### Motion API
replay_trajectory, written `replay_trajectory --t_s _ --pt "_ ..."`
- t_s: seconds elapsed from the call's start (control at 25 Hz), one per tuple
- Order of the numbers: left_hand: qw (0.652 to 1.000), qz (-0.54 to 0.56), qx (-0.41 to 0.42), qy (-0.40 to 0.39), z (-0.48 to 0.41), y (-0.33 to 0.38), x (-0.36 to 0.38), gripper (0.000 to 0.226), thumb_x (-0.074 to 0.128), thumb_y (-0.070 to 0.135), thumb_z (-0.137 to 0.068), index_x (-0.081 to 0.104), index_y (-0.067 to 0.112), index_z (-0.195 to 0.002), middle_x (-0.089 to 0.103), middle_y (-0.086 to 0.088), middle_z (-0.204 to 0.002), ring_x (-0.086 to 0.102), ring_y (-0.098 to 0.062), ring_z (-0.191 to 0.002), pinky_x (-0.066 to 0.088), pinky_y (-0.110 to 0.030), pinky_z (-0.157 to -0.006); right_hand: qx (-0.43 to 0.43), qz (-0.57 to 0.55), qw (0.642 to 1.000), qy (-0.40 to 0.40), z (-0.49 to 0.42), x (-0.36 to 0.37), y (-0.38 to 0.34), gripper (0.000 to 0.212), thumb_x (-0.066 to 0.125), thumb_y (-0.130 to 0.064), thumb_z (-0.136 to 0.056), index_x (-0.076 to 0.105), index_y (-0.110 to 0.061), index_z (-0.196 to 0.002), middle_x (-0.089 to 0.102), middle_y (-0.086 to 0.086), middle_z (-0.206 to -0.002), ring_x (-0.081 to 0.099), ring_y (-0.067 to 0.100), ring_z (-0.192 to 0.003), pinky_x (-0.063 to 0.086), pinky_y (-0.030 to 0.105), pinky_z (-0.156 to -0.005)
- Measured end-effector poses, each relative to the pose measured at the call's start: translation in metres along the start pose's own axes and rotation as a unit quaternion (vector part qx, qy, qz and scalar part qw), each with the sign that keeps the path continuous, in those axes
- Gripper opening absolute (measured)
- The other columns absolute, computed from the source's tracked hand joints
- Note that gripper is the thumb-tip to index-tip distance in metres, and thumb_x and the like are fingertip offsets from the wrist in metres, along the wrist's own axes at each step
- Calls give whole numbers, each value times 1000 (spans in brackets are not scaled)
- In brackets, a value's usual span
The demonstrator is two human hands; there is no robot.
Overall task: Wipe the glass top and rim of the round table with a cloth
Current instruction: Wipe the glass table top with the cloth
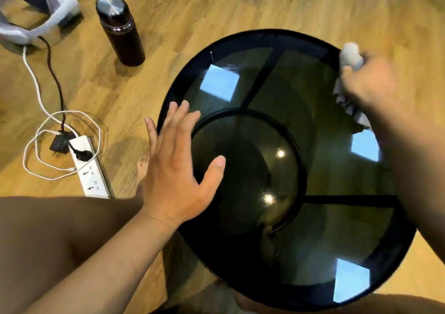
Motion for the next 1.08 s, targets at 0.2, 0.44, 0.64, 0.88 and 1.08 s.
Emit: replay_trajectory --t_s 0.2,0.44,0.64,0.88,1.08 --pt "1000 17 -1 15 0 0 0 67 48 42 -88 36 6 -144 31 -13 -157 17 -25 -151 -2 -54 -122 -207 6 977 -42 49 46 -184 41 43 -36 -89 53 -26 -128 69 12 -109 62 37 -103 41 34 -73" --pt "998 37 3 43 3 2 -2 65 48 42 -90 29 12 -144 29 -16 -157 23 -27 -149 7 -63 -119 -450 26 879 -154 160 52 -207 47 54 -45 -90 50 -33 -135 65 4 -119 58 27 -111 43 36 -83" --pt "998 52 -4 35 3 0 -1 62 50 39 -89 34 10 -142 34 -16 -154 25 -29 -148 14 -65 -116 -287 1 955 -69 66 39 -147 41 49 -37 -89 52 -36 -130 65 9 -118 61 34 -108 46 38 -80" --pt "999 39 -11 34 1 -4 -1 64 48 39 -89 36 4 -142 37 -17 -153 26 -30 -148 14 -65 -116 13 48 998 -38 -34 -3 -20 36 50 -36 -77 59 -16 -106 71 12 -88 69 34 -76 55 38 -70" --pt "999 44 -6 29 1 -3 -1 63 48 38 -90 36 4 -142 38 -18 -152 30 -33 -146 22 -63 -115 -182 15 982 -56 14 34 -149 37 43 -45 -82 64 -29 -109 73 4 -91 68 29 -82 51 32 -73"
Point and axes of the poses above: each hand's wrist, its own z-axis away from the middle knuckle, its own x-axis out of the palm, y = z × x, the point moved 5 cm from there along -z, towards the middle knuckle
